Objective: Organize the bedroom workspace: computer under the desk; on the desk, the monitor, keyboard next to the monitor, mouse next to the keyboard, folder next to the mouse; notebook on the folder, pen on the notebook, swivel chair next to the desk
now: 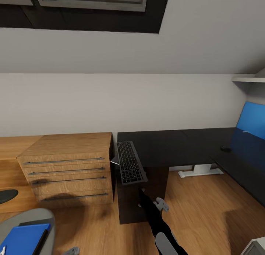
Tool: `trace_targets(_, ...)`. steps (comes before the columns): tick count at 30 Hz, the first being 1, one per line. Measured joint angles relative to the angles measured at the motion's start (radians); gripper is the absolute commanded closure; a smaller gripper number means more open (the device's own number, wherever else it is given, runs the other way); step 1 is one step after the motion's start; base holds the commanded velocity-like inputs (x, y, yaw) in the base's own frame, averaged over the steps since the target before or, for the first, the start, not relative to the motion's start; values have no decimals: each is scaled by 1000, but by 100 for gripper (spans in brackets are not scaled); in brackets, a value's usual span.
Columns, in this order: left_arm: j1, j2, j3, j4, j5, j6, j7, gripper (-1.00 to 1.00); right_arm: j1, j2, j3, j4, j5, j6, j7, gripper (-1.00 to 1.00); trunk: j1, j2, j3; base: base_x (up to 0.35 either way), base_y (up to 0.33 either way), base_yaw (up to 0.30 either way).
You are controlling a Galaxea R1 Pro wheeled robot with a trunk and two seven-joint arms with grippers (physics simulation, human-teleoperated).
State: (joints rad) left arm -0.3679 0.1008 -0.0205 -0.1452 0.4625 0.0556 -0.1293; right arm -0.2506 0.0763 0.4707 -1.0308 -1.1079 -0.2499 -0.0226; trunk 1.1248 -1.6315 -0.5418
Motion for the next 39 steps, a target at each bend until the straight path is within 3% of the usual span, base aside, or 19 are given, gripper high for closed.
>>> trace_targets(26,0,1,2,0,0,0,0,-100,0,1,4,-3,3,2,3,-100,0,0,0,0,1,0)
trace_targets(39,0,0,1,1,0,0,-1,-100,0,-2,2,2,2,-1,3,-100,0,0,0,0,113,0)
